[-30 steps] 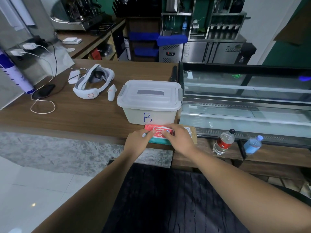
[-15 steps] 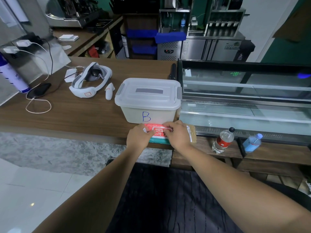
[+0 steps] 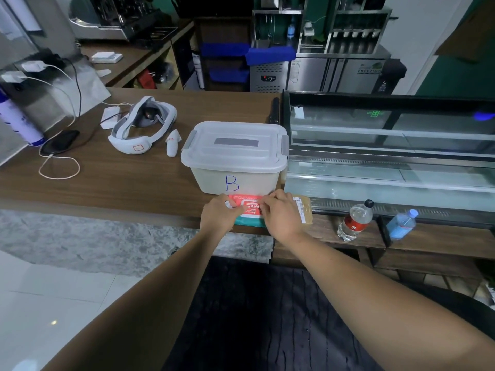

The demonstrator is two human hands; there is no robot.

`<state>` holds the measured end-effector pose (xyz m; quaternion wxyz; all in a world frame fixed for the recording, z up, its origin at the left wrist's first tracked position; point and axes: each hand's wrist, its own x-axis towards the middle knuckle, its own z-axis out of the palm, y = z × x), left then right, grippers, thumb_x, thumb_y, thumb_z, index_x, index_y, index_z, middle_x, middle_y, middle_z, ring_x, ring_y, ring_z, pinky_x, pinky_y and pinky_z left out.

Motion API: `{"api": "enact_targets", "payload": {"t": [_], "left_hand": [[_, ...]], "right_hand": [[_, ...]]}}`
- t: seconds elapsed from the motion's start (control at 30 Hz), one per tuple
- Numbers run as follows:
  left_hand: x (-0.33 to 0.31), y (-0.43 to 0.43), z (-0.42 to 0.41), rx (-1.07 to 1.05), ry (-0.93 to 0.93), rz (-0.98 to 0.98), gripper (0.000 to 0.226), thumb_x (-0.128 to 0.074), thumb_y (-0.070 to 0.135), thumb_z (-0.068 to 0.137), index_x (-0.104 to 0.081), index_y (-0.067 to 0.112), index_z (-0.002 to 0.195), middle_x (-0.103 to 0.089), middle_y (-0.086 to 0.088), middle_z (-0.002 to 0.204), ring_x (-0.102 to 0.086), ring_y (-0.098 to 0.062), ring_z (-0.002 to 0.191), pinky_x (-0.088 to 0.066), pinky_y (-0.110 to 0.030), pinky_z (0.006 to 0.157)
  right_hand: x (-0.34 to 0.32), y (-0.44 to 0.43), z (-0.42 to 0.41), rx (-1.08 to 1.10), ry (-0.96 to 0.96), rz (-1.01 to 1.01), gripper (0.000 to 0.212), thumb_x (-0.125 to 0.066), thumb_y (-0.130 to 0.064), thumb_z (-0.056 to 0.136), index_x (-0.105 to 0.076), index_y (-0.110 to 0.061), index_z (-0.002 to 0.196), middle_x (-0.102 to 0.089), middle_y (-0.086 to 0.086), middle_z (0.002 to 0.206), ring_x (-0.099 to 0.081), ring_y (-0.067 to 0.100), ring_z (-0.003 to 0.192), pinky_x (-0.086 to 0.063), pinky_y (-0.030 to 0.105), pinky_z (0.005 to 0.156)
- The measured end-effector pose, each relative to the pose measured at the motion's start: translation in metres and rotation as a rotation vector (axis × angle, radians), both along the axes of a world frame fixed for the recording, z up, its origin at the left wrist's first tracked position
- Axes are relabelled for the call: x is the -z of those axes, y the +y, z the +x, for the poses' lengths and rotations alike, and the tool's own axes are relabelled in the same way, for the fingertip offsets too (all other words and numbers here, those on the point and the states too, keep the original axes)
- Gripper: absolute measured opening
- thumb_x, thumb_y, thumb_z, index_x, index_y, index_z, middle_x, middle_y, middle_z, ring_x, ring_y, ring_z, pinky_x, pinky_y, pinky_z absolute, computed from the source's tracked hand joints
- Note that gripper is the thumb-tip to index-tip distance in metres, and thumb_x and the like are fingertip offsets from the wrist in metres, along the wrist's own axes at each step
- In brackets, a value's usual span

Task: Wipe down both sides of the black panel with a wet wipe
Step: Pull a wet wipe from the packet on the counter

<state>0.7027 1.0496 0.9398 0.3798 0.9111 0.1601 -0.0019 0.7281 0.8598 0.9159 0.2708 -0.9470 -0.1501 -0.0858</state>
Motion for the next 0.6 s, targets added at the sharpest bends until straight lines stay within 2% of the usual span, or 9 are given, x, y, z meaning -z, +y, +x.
{"api": "enact_targets", "payload": {"t": [0.13,0.27,0.4,0.5,0.53,0.6], "left_hand": [[-0.005,-0.003,-0.016,-0.107,-0.026,-0.182,0.036,-0.07,0.063,0.085,-0.064,0.027,0.088,-0.069,0.007,0.077,-0.067,-0.006,0.06,-0.042,-0.02,0.046],[-0.001,-0.002,-0.043,-0.235,-0.045,-0.359,0.042,-0.062,0.063,0.086,-0.063,0.021,0.082,-0.069,0.002,0.073,-0.064,-0.017,0.071,-0.043,-0.033,0.061],[0.029,-0.005,-0.082,-0.367,0.069,-0.633,0.032,-0.062,0.052,0.092,-0.07,0.022,0.099,-0.069,0.0,0.095,-0.064,-0.021,0.087,-0.048,-0.036,0.069],[0.056,-0.015,-0.109,-0.411,0.232,-0.768,0.025,-0.061,0.048,0.095,-0.072,0.025,0.099,-0.068,-0.003,0.101,-0.065,-0.024,0.091,-0.054,-0.041,0.078],[0.063,-0.019,-0.117,-0.427,0.269,-0.813,0.025,-0.061,0.046,0.097,-0.072,0.024,0.093,-0.068,-0.005,0.098,-0.065,-0.024,0.089,-0.054,-0.039,0.074],[0.077,-0.03,-0.131,-0.441,0.321,-0.924,0.028,-0.058,0.036,0.102,-0.065,0.015,0.085,-0.068,-0.024,0.099,-0.059,-0.025,0.079,-0.049,-0.031,0.064]], "right_hand": [[-0.004,-0.008,-0.013,-0.031,0.047,0.072,0.031,-0.055,-0.028,0.105,-0.07,-0.022,0.132,-0.056,-0.001,0.119,-0.051,0.021,0.113,-0.046,0.044,0.103],[0.001,-0.017,-0.051,-0.067,-0.051,-0.011,0.044,-0.054,-0.031,0.103,-0.054,-0.024,0.147,-0.051,-0.002,0.134,-0.048,0.024,0.125,-0.043,0.046,0.106],[0.014,-0.022,-0.098,-0.063,-0.09,0.008,0.051,-0.053,-0.03,0.102,-0.043,-0.023,0.151,-0.046,-0.004,0.141,-0.043,0.02,0.131,-0.037,0.04,0.112],[0.033,-0.023,-0.13,-0.064,0.013,0.096,0.047,-0.055,-0.024,0.101,-0.046,-0.023,0.148,-0.05,-0.006,0.136,-0.045,0.016,0.126,-0.037,0.033,0.106],[0.039,-0.023,-0.138,-0.068,0.08,0.146,0.042,-0.054,-0.022,0.102,-0.049,-0.023,0.144,-0.052,-0.006,0.132,-0.047,0.016,0.123,-0.038,0.032,0.104],[0.053,-0.027,-0.155,-0.078,0.228,0.263,0.027,-0.052,-0.02,0.106,-0.057,-0.018,0.133,-0.058,-0.003,0.121,-0.054,0.016,0.113,-0.043,0.029,0.096]]}}
